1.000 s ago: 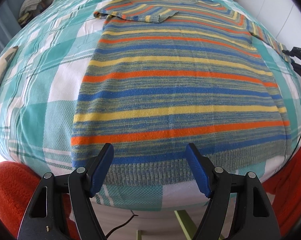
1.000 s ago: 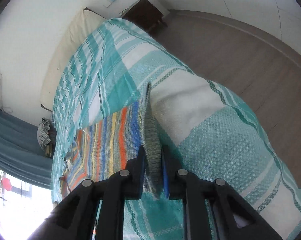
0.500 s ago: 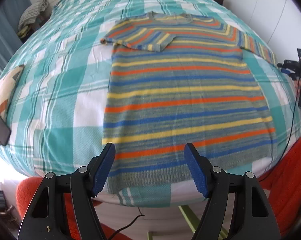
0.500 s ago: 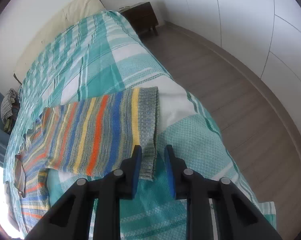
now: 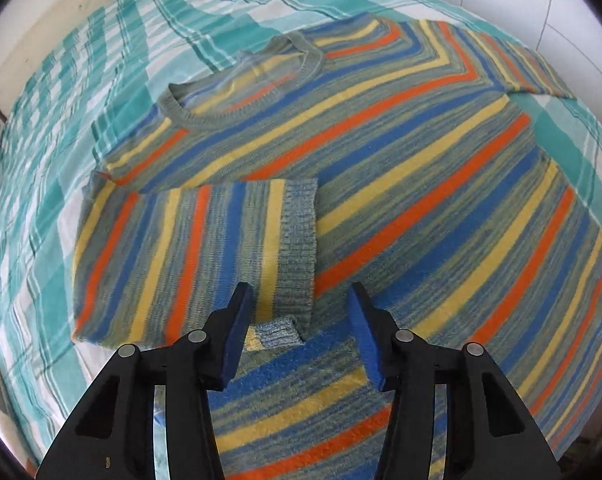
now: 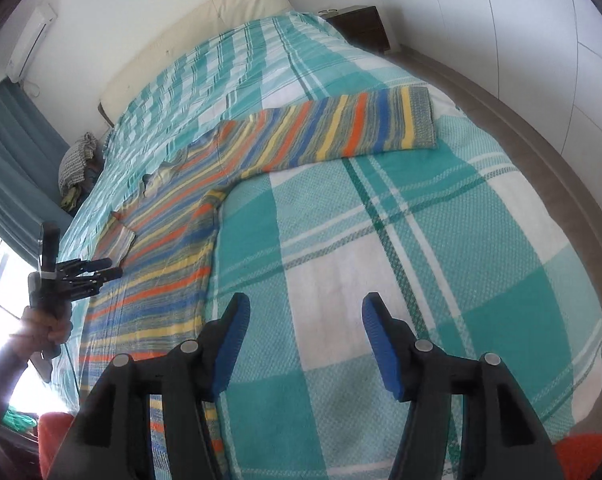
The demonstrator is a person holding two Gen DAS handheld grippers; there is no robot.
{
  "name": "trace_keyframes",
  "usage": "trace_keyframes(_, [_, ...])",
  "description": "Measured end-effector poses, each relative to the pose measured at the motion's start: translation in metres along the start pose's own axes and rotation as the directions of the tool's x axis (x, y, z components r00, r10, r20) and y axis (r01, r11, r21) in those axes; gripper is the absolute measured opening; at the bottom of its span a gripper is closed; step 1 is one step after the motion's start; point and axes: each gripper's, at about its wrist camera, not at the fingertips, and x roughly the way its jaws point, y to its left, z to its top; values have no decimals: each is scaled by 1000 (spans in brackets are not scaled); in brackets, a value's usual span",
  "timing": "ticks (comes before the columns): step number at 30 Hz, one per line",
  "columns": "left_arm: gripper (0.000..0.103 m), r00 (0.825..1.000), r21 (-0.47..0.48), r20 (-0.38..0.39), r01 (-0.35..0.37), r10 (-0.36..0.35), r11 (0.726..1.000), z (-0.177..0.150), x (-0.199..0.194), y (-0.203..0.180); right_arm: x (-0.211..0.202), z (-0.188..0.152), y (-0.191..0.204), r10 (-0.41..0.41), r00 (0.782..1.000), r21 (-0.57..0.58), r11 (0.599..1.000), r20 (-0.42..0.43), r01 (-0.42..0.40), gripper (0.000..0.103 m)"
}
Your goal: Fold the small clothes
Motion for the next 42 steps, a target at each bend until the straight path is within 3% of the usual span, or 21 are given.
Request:
trace_keyframes(1, [32, 1000, -23, -5, 14, -14, 1000, -1, 4, 4, 1, -7, 2, 4, 1000, 2, 1000, -6, -4, 59])
trace_keyframes(2, [3, 1000, -61, -5, 12, -12, 998, 0, 4, 11, 4, -11, 5, 9, 1000, 5, 1000, -15, -9, 59])
trace_keyframes(5, [3, 998, -229, 65, -8, 24, 973, 0, -24, 44, 12, -15, 13, 10, 999, -21, 1000, -32, -11, 59])
trace_keyframes(7, [4, 989, -403, 127, -22, 80, 915, -11, -54, 87, 14, -14, 16, 7, 1000, -46, 999, -24, -8, 59])
trace_keyframes(8, [4, 982, -510, 138, -41, 129, 859, -22, -67, 115, 14, -14, 16, 12, 1000, -48, 999, -19, -13, 59])
trace_keyframes(10, [4, 968, -707, 104, -91, 231, 701, -55, -85, 176, 15, -15, 16, 13, 1000, -49, 999, -11, -14, 59])
trace_keyframes(12, [3, 951, -832, 5, -167, 308, 529, -93, -89, 230, 18, -17, 17, 15, 1000, -54, 998, -21, -16, 59])
trace_keyframes(13, [3, 945, -863, -46, -201, 323, 463, -111, -87, 250, 21, -17, 17, 17, 999, -55, 998, -30, -19, 59])
trace_keyframes(15, [3, 928, -877, -135, -275, 348, 393, -136, -81, 269, 25, -19, 19, 19, 999, -60, 998, -45, -22, 59])
trace_keyframes(17, [3, 909, -865, -193, -335, 369, 374, -152, -74, 273, 28, -19, 23, 16, 999, -76, 997, -49, -20, 59])
trace_keyframes(21, [2, 895, -851, -258, -388, 363, 353, -173, -55, 275, 33, -21, 28, -3, 998, -107, 994, -55, -3, 59])
trace_keyframes(24, [2, 903, -864, -271, -381, 333, 328, -189, -51, 277, 36, -22, 27, -11, 998, -114, 993, -63, 4, 59])
trace_keyframes(31, [1, 893, -853, -334, -422, 300, 307, -206, -29, 279, 41, -23, 29, -29, 997, -131, 991, -70, 20, 59])
trace_keyframes(33, [1, 900, -853, -320, -410, 296, 324, -205, -27, 278, 42, -22, 28, -28, 997, -129, 992, -71, 19, 59])
trace_keyframes(35, [7, 927, -866, -268, -351, 264, 356, -206, -30, 278, 42, -22, 28, -27, 997, -127, 992, -71, 18, 59])
trace_keyframes(37, [11, 937, -902, -233, -309, 261, 303, -217, -46, 282, 42, -22, 27, -21, 997, -122, 992, -71, 12, 60])
trace_keyframes(38, [28, 938, -924, -213, -284, 272, 258, -226, -57, 285, 42, -22, 27, -16, 997, -119, 993, -71, 7, 61])
trace_keyframes(39, [39, 932, -939, -199, -269, 302, 212, -234, -69, 287, 42, -22, 27, -15, 997, -119, 993, -71, 7, 61])
trace_keyframes(40, [48, 923, -948, -187, -260, 338, 186, -238, -79, 289, 42, -22, 27, -18, 997, -123, 992, -71, 9, 62])
trace_keyframes(41, [48, 917, -950, -169, -249, 360, 188, -237, -85, 291, 43, -22, 27, -22, 997, -128, 992, -72, 12, 62])
trace_keyframes(42, [48, 923, -946, -152, -239, 354, 217, -232, -84, 295, 43, -23, 28, -25, 997, -134, 991, -72, 15, 62])
